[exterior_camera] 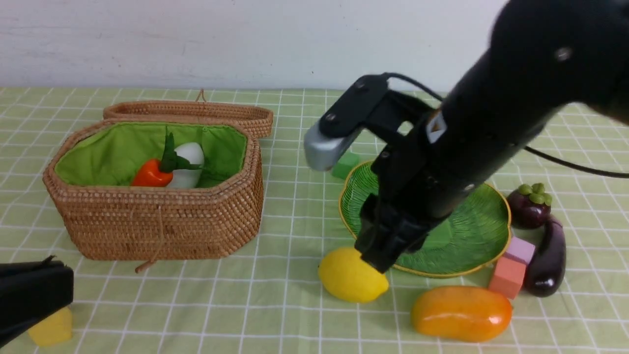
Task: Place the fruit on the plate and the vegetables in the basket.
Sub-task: Use the right arm to grab a lemon and put it into the right plate
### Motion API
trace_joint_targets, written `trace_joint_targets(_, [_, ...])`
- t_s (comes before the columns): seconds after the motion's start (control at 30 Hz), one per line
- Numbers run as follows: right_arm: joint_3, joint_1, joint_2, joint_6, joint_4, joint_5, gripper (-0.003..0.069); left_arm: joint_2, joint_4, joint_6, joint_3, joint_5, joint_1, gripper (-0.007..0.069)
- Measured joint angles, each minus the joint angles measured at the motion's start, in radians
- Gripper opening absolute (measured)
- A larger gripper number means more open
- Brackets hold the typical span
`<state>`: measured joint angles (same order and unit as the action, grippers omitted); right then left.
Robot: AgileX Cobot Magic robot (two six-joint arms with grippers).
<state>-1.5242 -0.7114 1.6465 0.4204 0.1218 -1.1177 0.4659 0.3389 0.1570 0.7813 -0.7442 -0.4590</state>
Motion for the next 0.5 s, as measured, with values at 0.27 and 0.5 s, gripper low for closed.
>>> trace_joint_targets(0.27, [-0.016,-0.01,0.195,0.0,-0.156,0.103,0.06,0.0,0.018,0.026,-0.002,0.04,0.0,-0.0013])
trace_joint_targets(0.5, [-0.017,-0.01,0.289,0.0,-0.194,0.177,0.0635,0.0,0.018,0.049,-0.002,0.031,0.0,-0.0013])
